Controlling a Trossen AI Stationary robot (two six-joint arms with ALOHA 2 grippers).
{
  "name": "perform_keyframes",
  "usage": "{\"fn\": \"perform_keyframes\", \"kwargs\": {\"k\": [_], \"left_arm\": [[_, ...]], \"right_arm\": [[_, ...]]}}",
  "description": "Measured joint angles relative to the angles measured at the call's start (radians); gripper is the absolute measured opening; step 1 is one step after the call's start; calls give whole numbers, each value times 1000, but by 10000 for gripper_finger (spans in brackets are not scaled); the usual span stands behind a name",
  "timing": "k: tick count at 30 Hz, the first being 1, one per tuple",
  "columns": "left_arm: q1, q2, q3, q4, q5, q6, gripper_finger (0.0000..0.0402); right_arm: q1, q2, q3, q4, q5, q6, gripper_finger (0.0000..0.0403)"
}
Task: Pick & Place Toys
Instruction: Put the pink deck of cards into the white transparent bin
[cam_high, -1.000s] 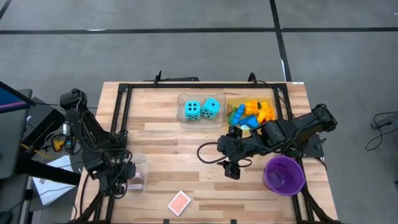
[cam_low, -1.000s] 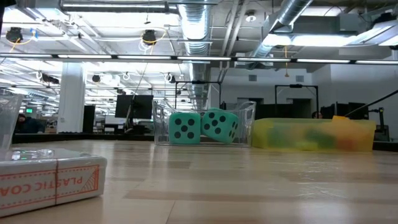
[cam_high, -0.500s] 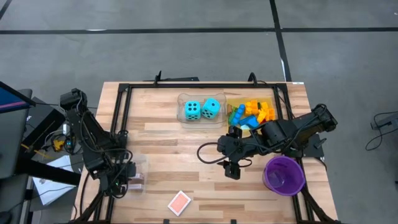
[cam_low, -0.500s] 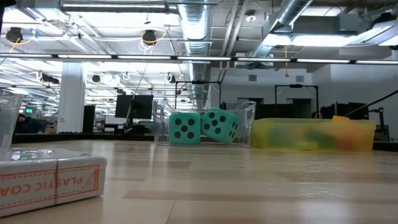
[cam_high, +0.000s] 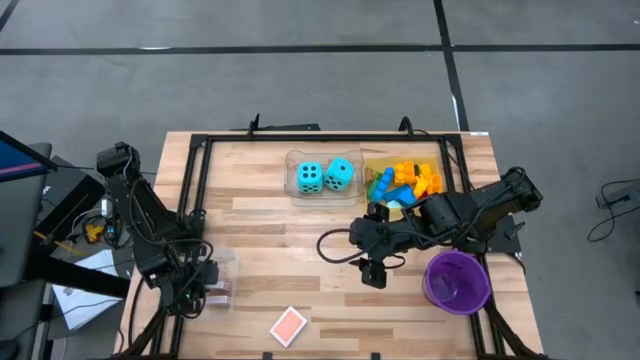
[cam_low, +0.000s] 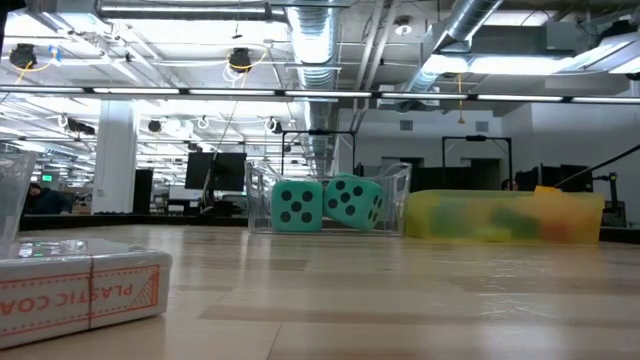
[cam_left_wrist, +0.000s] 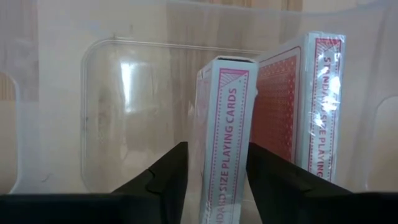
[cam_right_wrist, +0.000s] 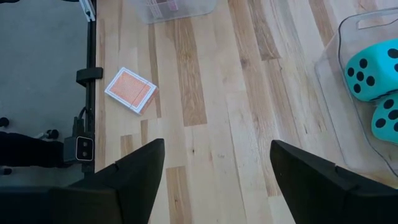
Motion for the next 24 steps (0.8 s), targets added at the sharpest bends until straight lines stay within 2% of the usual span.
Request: {"fn": "perform_keyframes", "kwargs": {"k": [8,14,20,24], "left_arm": [[0,0,0,-3,0,-50,143],[0,0,0,0,0,-71,112],[0,0,1,0,-1,-71,61],[0,0,2,0,-2,-70,59]], "right_arm": [[0,0,0,0,0,0,284],[0,0,0,0,0,-8,284],[0,0,0,0,0,-8,284],[0,0,0,0,0,-8,284]]}}
